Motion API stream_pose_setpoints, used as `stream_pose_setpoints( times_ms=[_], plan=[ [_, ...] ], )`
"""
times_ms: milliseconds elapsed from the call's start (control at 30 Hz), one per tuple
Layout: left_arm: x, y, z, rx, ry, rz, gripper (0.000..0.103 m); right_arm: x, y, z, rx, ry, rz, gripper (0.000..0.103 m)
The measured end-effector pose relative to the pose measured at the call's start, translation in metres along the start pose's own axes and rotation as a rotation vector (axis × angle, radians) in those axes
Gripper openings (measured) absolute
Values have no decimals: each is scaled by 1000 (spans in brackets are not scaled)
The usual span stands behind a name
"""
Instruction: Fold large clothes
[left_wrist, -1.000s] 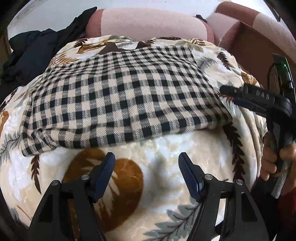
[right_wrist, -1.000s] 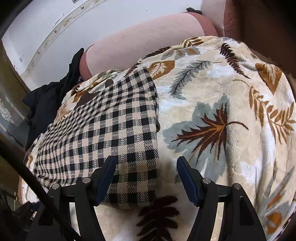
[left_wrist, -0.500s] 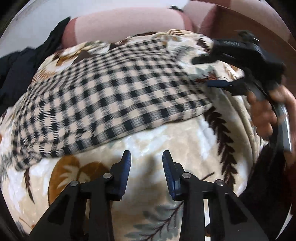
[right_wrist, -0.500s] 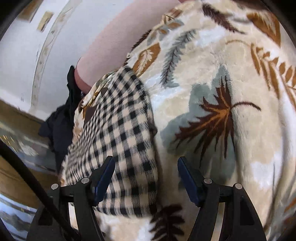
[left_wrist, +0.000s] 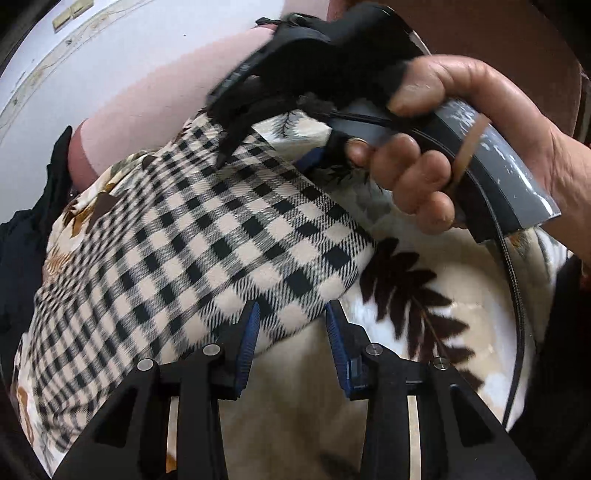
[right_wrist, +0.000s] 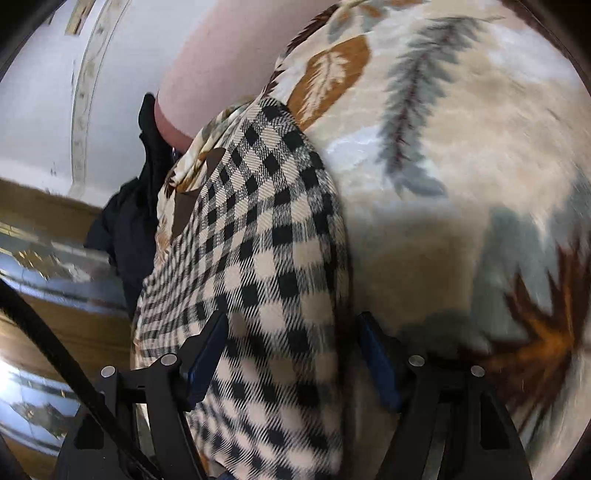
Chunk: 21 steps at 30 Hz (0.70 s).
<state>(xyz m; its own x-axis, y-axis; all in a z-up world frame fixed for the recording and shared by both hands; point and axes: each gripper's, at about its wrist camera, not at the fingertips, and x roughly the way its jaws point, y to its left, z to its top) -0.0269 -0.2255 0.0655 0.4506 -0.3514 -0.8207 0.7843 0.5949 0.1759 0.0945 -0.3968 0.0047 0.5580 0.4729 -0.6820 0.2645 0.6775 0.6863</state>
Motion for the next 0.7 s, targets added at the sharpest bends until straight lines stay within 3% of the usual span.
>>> stream_pose_setpoints(
  times_ms=[200, 367, 400, 433, 500, 533, 567, 633, 700],
  plan=[
    [19, -8, 16, 11, 1, 0, 38, 17, -1, 20, -36, 48, 104, 78],
    [25, -10, 22, 4, -19, 1, 41, 27, 4, 26, -69, 66, 124, 78],
    [26, -10, 23, 4, -23, 5, 39, 28, 5, 26, -73, 67, 125, 78],
    [26, -11, 23, 3, -29, 5, 28, 28, 5, 26, -76, 65, 121, 76],
    [23, -11, 22, -9, -46, 21, 14, 30, 7, 26, -80, 64, 103, 57],
    [20, -7, 23, -32, -51, 11, 13, 30, 7, 26, -76, 64, 96, 40],
    [17, -3, 23, -61, -56, -3, 12, 30, 8, 25, -68, 61, 98, 30],
    [9, 11, 23, -132, -73, -35, 12, 25, 12, 23, -63, 35, 97, 20],
    [-5, 24, 23, -196, -105, -56, 11, 20, 23, 19, -77, -3, 82, 16]
  ],
)
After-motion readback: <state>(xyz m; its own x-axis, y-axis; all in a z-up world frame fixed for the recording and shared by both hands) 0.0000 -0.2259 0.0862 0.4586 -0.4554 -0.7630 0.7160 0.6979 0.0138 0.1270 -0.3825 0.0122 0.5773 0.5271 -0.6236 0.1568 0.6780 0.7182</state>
